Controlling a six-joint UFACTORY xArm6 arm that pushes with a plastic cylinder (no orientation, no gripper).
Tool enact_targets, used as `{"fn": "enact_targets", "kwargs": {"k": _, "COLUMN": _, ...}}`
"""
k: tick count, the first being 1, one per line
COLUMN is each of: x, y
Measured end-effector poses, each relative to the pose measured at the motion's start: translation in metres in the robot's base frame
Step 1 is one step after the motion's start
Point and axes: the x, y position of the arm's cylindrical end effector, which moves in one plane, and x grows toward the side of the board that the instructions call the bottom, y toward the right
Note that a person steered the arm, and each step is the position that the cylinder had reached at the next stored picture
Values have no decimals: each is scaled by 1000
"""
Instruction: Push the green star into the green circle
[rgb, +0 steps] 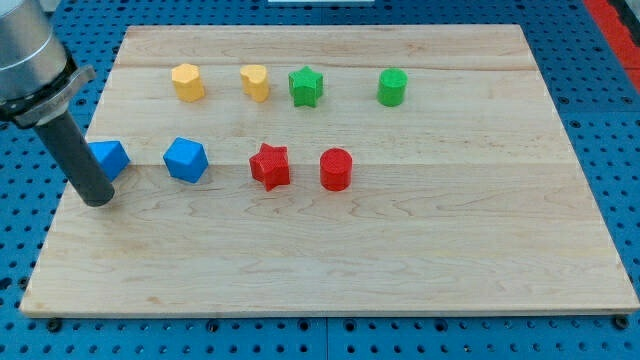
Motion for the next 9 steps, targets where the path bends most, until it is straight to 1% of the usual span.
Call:
{"fn": "enact_targets", "kwargs": {"k": 1, "x": 18, "y": 49}}
{"fn": "enact_targets", "kwargs": {"k": 2, "x": 47, "y": 122}}
{"fn": "enact_targets", "kwargs": {"k": 3, "x": 51, "y": 184}}
{"fn": "enact_targets", "kwargs": {"k": 4, "x": 50, "y": 263}}
{"fn": "enact_targets", "kwargs": {"k": 5, "x": 15, "y": 344}}
{"fn": "enact_targets", "kwargs": {"k": 6, "x": -21, "y": 350}}
{"fn": "enact_targets", "kwargs": {"k": 7, "x": -42, "y": 339}}
{"fn": "enact_targets", "kwargs": {"k": 8, "x": -110, "y": 327}}
{"fn": "enact_targets", "kwargs": {"k": 9, "x": -96, "y": 243}}
